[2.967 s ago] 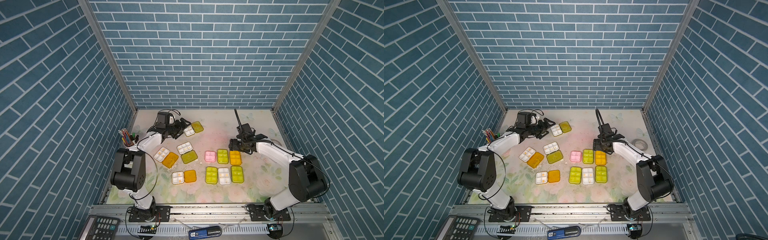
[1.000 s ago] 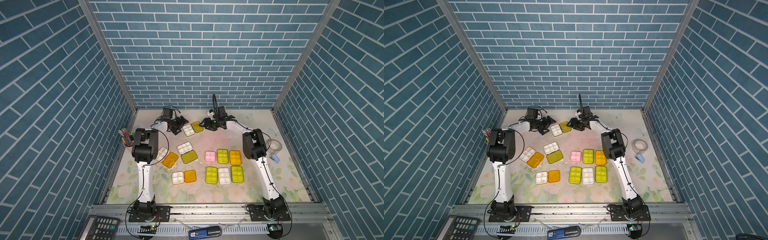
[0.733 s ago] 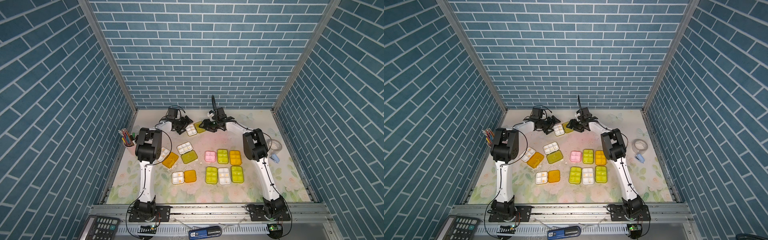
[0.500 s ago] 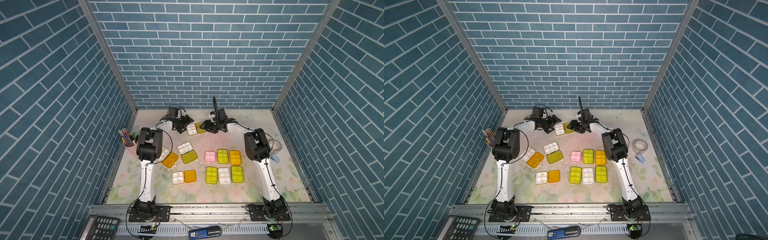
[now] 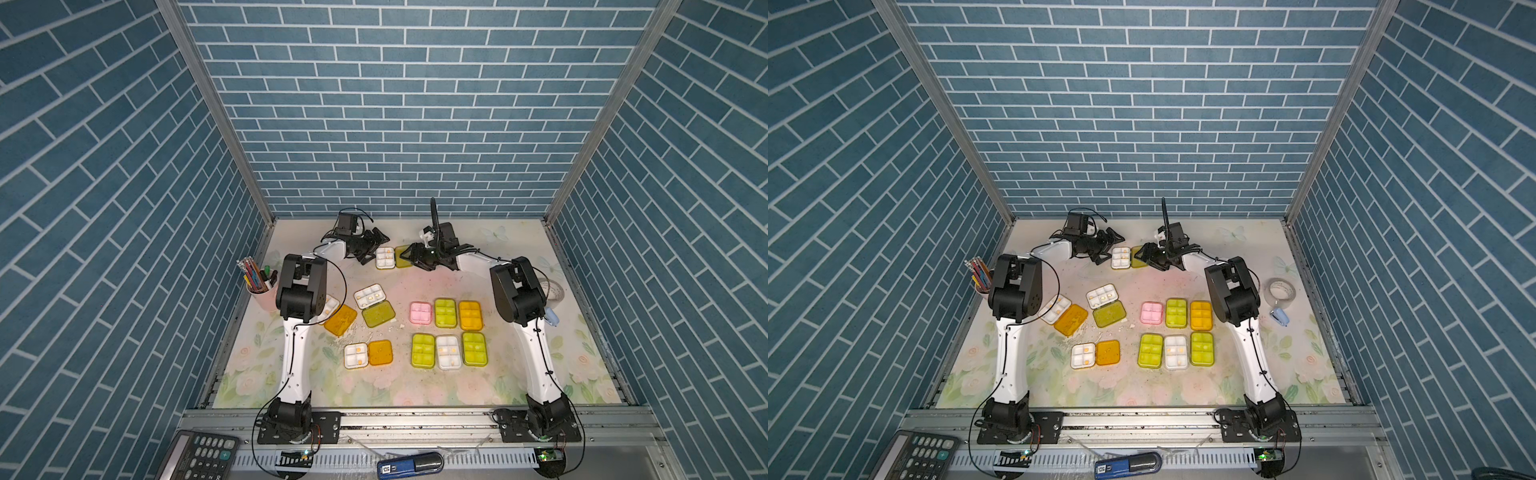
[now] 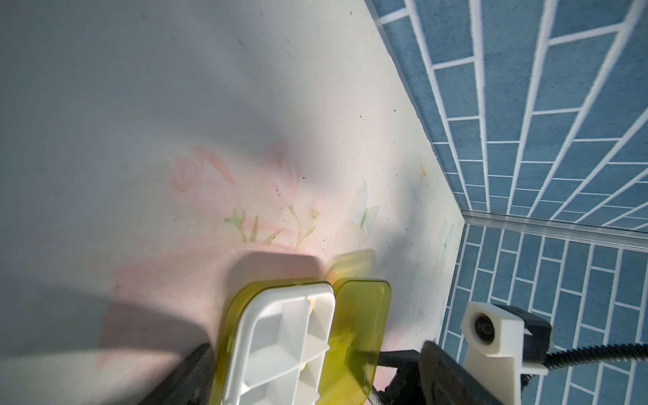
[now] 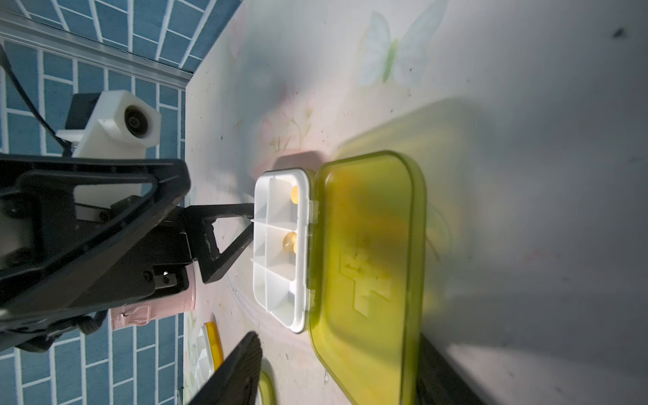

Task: Close pillboxes
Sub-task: Close the lid on the pillbox.

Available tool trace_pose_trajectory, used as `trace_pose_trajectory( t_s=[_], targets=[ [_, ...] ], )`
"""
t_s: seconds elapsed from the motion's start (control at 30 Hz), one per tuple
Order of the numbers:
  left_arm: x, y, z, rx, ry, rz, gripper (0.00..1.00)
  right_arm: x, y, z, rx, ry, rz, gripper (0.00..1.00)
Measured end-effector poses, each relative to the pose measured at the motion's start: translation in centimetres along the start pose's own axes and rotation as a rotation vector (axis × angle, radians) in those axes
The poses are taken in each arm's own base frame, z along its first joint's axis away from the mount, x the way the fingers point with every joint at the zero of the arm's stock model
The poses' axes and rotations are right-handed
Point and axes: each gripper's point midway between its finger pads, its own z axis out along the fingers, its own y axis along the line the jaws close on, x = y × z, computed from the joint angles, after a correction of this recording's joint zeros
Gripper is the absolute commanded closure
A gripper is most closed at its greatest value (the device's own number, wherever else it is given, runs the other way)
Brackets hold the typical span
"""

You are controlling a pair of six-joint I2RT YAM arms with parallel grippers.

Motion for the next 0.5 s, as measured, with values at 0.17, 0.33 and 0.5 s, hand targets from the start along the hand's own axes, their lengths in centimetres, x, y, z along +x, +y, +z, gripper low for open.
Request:
trace_pose_trajectory(
  t_s=[0.17,0.33,0.5],
  targets=[
    [0.4,-0.2,0.2,0.013,0.010,0.006,0.07,-0.5,0.4,0.0,-0.013,-0.019,0.004,0.35],
    [1.5,-0.9,0.7,0.028,0.033,0.019,0.07,-1.0,1.3,-0.9,-0.015,-0.041,-0.002,0.35],
    [2.6,-1.5,1.2,0.055,0.046,0.025,0.07,-1.9,3.0,-2.1,-0.030,-0.073,-0.024,0.35]
  ],
)
